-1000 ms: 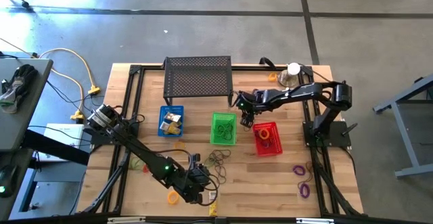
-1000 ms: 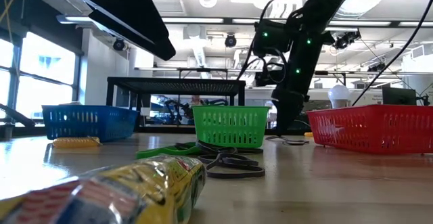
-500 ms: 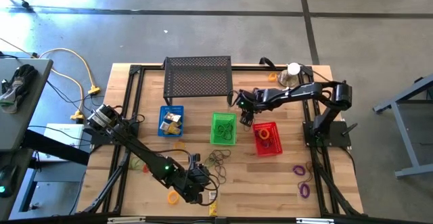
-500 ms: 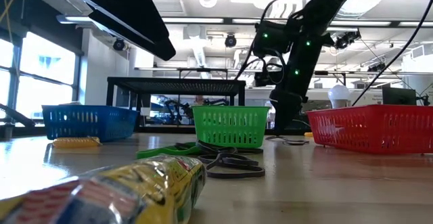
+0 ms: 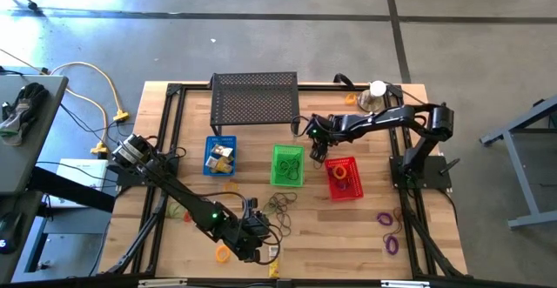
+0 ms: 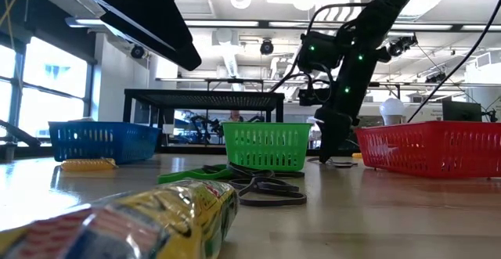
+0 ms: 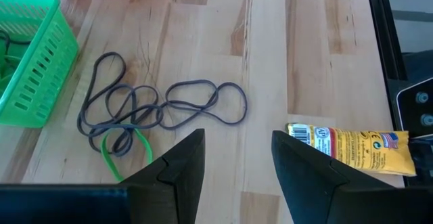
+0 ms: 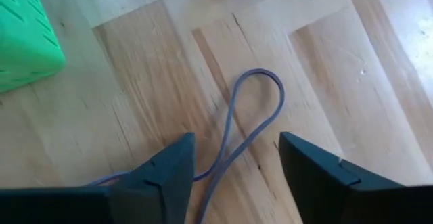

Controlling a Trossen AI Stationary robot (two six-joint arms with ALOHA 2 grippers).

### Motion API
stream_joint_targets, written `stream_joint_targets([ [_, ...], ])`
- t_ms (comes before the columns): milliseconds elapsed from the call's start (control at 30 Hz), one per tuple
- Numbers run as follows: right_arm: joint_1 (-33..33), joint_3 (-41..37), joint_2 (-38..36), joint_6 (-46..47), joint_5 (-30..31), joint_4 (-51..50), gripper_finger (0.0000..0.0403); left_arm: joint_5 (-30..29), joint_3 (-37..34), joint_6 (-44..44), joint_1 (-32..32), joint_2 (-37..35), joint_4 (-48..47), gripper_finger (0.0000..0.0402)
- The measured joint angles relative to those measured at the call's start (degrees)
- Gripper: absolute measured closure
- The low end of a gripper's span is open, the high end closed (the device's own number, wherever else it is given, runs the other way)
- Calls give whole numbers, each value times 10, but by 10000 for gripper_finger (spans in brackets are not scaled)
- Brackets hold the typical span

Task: Pick & Place Office Desk Supplies
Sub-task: Put the black rubber band into the green bin

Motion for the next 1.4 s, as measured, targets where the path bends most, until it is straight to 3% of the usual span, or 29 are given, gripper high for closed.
stream_joint_targets([
  [167,-2,0,0,0,5,3,281,2,0,0,0,0,0,236],
  [333,-2,-1,0,-16,10,4,377,2,0,0,0,0,0,236],
  [400,3,-1,0,-26,18,8,394,1,0,0,0,0,0,236],
  [700,50,23,-29,-57,87,-26,401,1,0,0,0,0,0,236],
  [1000,156,57,-154,-55,182,-73,401,-1,0,2,8,0,0,236],
  [1167,243,57,-217,-41,222,-22,401,-6,0,2,7,0,-2,236],
  [1400,344,57,-197,-39,243,83,401,-7,0,-13,5,0,1,236],
])
